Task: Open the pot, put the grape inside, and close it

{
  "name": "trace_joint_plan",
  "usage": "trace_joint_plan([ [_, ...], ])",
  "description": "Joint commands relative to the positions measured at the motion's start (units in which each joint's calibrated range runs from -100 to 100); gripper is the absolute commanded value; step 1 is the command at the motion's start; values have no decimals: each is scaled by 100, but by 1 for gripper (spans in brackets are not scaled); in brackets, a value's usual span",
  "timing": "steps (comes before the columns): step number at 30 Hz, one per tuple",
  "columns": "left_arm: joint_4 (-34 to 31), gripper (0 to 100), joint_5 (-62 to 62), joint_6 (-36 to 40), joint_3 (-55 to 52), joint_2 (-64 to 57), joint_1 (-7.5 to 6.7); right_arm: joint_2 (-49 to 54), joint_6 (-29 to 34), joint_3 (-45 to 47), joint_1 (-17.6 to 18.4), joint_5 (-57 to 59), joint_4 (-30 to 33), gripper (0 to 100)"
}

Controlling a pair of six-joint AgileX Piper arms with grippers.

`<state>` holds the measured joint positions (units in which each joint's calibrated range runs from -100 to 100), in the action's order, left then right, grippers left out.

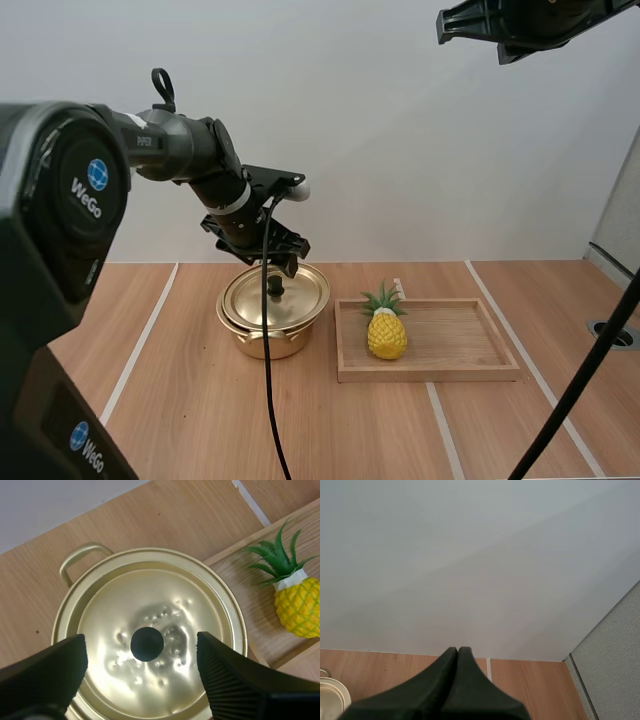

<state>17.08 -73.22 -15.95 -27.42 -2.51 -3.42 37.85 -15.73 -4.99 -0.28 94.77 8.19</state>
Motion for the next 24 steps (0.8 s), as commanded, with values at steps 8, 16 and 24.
trace_joint_plan([
  [8,35,100,309,-62,-94,200,-1,95,-21,-28,-21,-23,25,0],
  [16,46,0,381,205,-94,200,-1,95,-21,-28,-21,-23,25,0],
  [24,46,0,420,203,-94,200,-1,95,-21,-28,-21,35,27,0],
])
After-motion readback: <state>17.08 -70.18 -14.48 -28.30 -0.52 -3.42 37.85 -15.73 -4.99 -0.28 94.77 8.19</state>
